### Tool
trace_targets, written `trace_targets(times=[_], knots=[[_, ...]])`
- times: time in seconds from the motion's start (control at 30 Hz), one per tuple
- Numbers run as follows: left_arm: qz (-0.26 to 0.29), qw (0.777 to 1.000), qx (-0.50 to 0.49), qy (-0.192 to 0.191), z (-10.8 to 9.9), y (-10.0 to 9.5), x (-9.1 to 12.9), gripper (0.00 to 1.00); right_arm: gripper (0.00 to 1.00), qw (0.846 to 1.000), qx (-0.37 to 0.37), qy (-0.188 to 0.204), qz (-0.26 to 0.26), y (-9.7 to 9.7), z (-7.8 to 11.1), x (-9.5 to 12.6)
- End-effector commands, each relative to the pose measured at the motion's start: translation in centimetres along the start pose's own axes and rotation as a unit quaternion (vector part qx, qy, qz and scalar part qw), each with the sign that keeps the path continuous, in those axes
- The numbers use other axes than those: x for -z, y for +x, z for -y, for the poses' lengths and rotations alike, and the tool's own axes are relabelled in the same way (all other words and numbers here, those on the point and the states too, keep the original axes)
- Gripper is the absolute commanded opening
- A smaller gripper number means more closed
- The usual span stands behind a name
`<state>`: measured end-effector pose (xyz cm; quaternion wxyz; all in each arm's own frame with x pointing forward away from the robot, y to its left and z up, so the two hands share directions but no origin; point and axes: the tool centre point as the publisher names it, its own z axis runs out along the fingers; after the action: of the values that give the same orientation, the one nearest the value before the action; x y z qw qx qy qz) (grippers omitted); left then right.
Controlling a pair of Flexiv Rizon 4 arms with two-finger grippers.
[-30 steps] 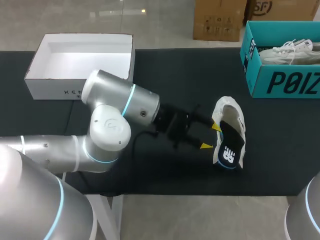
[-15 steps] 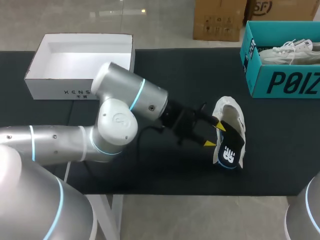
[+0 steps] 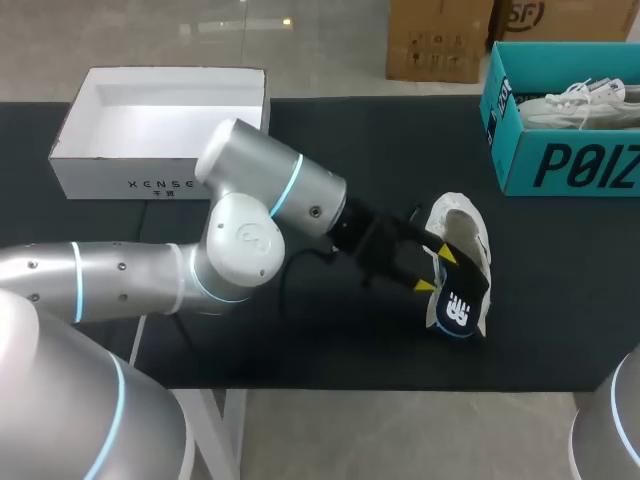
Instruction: Take the shoe out of the shoebox, open the shoe tongue, remove and reinsert the insole, then place the shoe into the shoebox
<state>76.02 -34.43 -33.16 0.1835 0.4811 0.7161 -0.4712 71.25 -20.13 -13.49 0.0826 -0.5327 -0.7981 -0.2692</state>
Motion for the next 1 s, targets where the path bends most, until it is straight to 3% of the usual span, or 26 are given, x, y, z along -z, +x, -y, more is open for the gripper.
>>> trace_targets(times=[0.03, 0.43, 0.63, 1.0], knots=[[-0.002, 1.0, 0.001, 0.0, -0.1, -0.1, -1.0, 0.49, 1.0, 1.0, 0.0, 0.002, 0.0, -0.1, -0.1, 0.0], [-0.007, 1.0, 0.003, -0.001, -0.1, -0.4, -1.3, 0.46, 1.0, 1.0, 0.0, 0.002, 0.0, -0.1, -0.1, 0.0], [-0.009, 1.0, 0.002, -0.015, -0.5, -0.9, -0.8, 0.34, 1.0, 1.0, 0.0, 0.002, 0.0, -0.1, -0.1, 0.0], [-0.013, 1.0, -0.008, -0.01, 0.0, -1.1, -1.0, 0.33, 1.0, 1.0, 0.0, 0.002, 0.0, -0.1, -0.1, 0.0]])
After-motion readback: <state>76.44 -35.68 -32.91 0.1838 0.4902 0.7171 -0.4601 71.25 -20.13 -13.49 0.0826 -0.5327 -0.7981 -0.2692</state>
